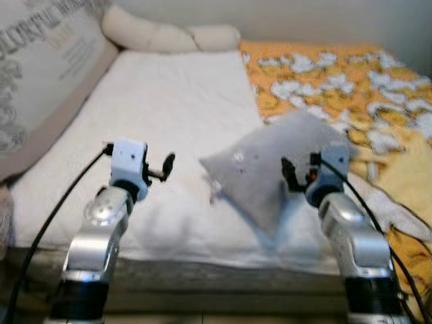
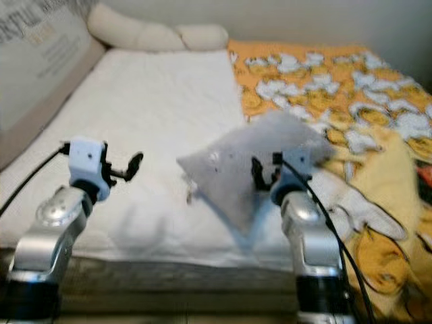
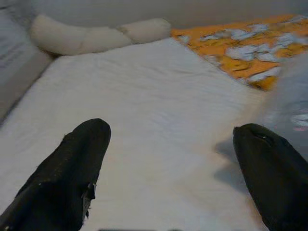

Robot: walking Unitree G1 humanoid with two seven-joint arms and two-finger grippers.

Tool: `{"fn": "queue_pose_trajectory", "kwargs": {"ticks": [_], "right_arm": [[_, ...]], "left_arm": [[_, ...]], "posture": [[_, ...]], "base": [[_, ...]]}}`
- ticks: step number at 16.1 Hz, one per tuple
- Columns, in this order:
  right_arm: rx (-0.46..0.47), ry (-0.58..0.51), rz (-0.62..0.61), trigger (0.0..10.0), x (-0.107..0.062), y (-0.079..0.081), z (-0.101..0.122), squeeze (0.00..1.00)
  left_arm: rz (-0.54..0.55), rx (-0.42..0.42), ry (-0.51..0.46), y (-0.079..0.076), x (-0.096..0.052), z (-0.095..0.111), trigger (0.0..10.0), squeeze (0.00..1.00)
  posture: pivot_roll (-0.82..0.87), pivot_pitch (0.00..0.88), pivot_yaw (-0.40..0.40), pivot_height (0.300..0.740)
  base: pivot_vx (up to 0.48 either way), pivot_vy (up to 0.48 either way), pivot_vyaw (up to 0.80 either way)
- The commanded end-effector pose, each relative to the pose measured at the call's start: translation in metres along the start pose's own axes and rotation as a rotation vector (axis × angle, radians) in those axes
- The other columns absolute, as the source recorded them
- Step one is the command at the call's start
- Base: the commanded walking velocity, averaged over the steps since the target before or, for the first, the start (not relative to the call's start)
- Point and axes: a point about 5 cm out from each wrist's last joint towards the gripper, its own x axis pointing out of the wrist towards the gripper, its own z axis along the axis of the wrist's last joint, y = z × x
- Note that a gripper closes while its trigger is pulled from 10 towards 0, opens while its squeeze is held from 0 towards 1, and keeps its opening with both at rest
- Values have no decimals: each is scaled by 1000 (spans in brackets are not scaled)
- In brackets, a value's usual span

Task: Clean up the room

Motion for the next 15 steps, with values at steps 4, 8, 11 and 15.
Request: {"fn": "queue_pose_trajectory", "kwargs": {"ticks": [4,8,11,15], "right_arm": [[-16,-17,41,10000,0,7,3,0],[-17,-12,36,10000,0,7,1,0],[-41,-1,47,10000,-1,7,-1,0],[-6,-1,25,10000,-2,5,-2,0]], "left_arm": [[12,-4,-11,3,-1,3,10000,0],[9,-3,-10,3,-1,2,10000,0],[4,-5,-10,1,-1,1,10000,0],[4,-15,-6,1,-2,1,10000,0]], "posture": [[17,0,6,740],[17,0,5,740],[18,0,5,740],[20,0,4,740]], "base": [[364,0,0],[367,0,0],[366,0,0],[338,0,116]]}}
